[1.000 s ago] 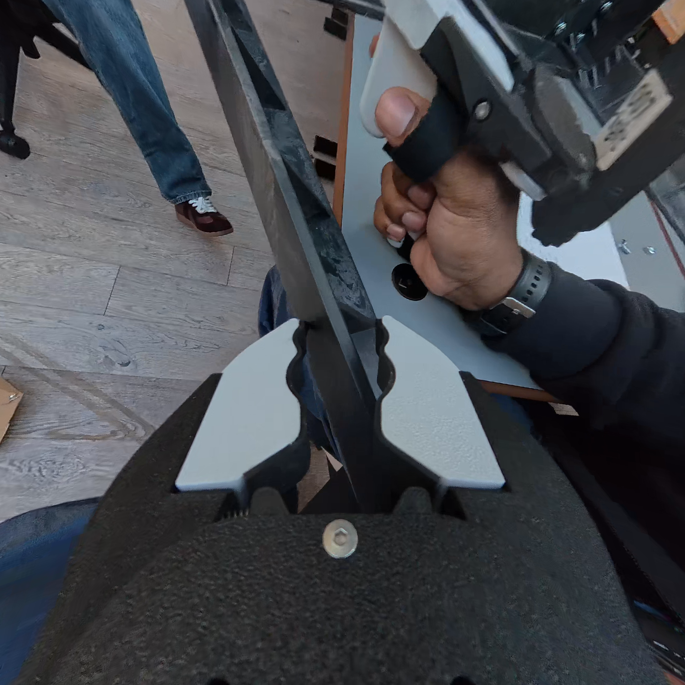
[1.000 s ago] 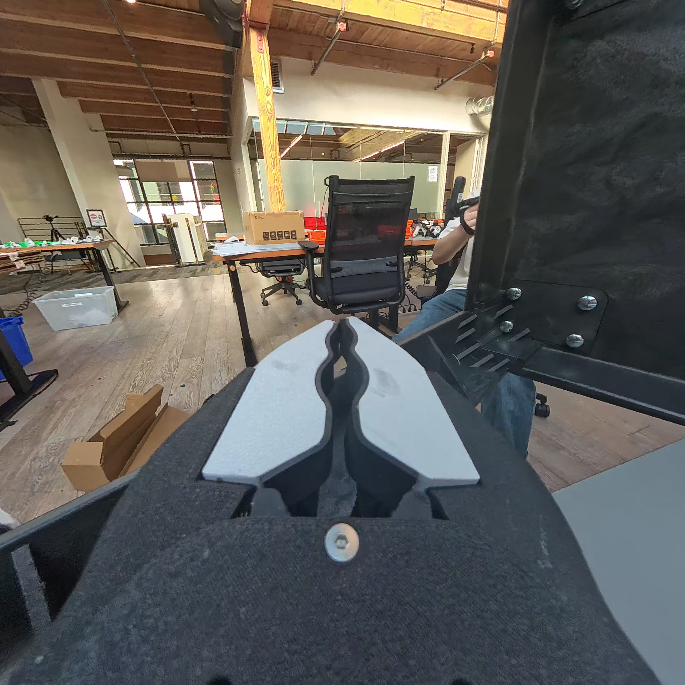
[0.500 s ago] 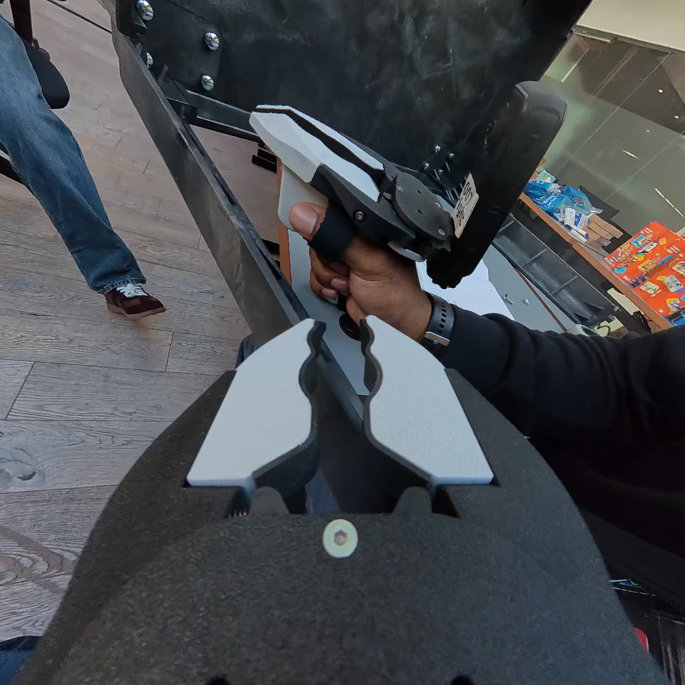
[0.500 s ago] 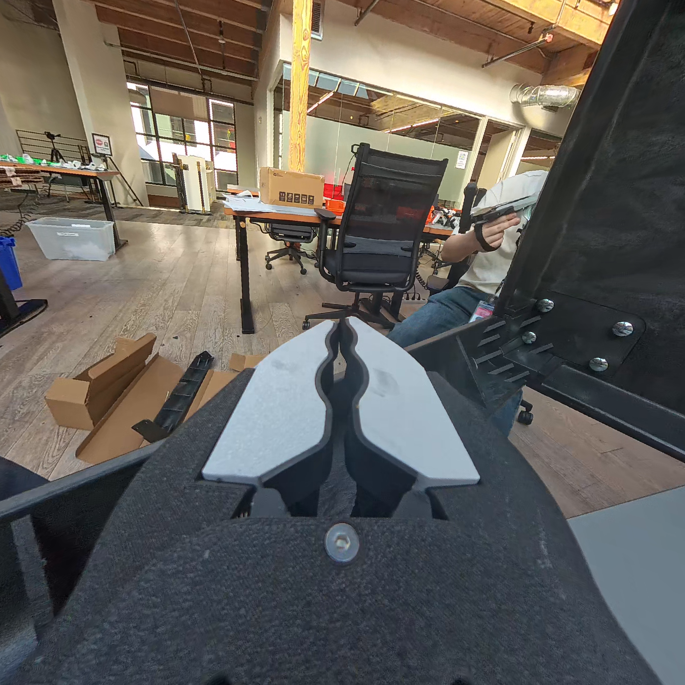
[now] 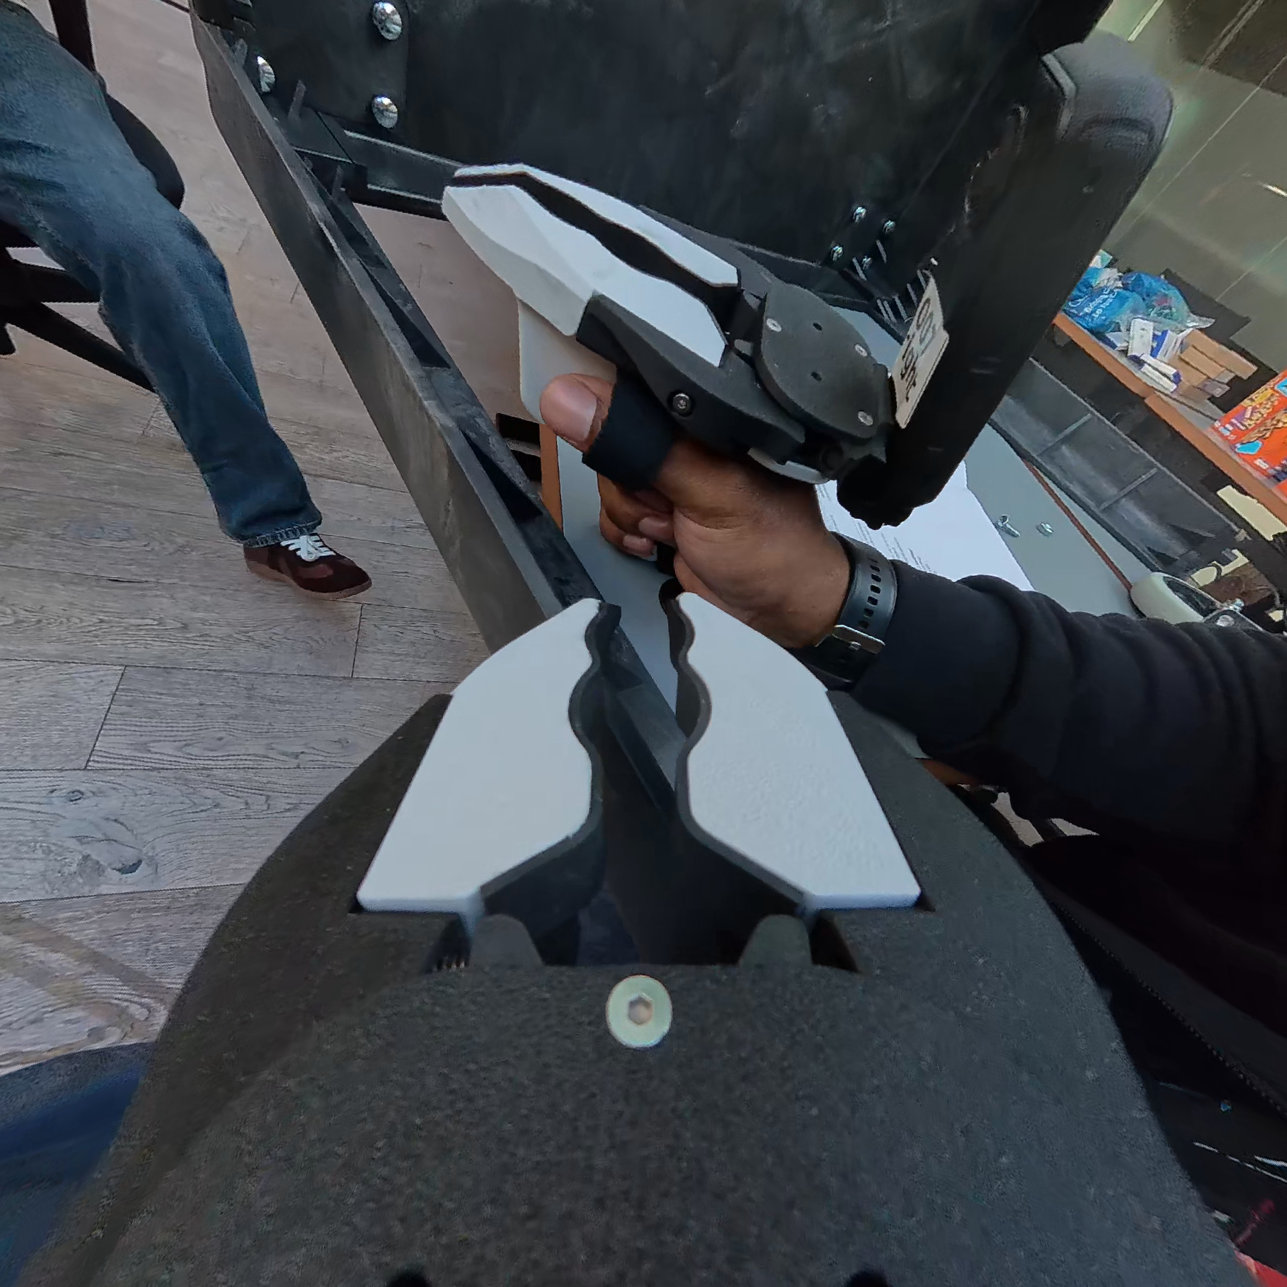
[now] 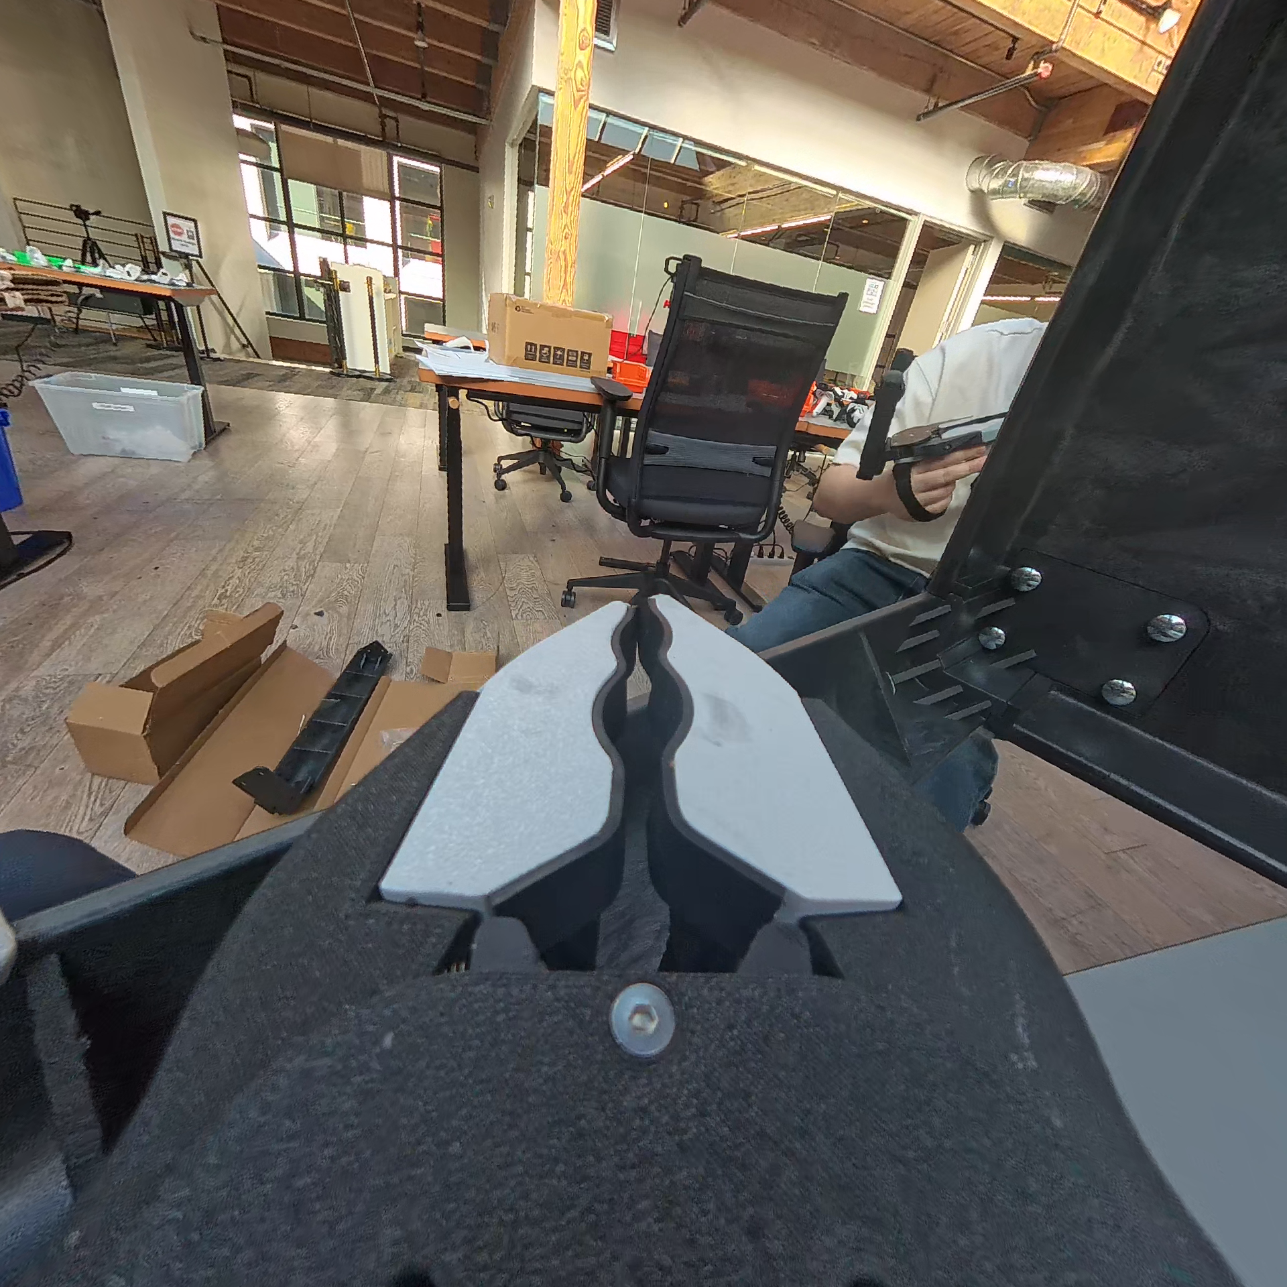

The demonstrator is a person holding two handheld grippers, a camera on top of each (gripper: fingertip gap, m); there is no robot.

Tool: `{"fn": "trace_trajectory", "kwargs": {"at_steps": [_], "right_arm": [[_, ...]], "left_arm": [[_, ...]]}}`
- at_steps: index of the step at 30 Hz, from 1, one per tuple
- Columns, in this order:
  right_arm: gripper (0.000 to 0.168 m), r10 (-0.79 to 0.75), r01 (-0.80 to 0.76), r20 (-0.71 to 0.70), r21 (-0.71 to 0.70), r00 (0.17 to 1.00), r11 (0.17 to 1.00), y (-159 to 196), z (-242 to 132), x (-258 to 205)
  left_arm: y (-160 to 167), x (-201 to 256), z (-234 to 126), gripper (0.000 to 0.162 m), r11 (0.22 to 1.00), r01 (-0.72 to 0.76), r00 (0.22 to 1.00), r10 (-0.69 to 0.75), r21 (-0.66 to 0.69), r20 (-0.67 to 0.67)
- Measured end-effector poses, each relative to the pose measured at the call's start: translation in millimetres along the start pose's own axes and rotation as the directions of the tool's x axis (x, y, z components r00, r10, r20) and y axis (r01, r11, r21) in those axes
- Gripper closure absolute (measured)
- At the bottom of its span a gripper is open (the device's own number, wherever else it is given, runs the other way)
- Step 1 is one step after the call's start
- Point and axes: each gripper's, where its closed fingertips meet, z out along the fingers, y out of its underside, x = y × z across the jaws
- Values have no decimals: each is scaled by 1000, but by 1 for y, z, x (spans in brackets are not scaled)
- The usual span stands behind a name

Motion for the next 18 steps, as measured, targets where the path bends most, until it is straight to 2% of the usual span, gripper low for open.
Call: {"fn": "trace_trajectory", "kwargs": {"at_steps": [6, 11, 13, 18], "right_arm": [[168, 6, -6, 9, 4, 1000, 1000, 0, 0, -1], [168, 14, -14, 12, 8, 1000, 1000, -1, -1, 0], [168, 19, -19, 10, 7, 1000, 1000, -1, -1, 1], [168, 27, -27, 4, 6, 1000, 1000, 0, 0, 2]], "left_arm": [[-4, -5, 4, 139, 1000, -5, 998, 5, 1, 66], [-7, -12, 3, 125, 999, -41, 986, 41, -3, 163], [-7, -19, 3, 119, 998, -52, 975, 55, -21, 214], [2, -31, 11, 119, 990, -36, 959, 73, -139, 274]]}}
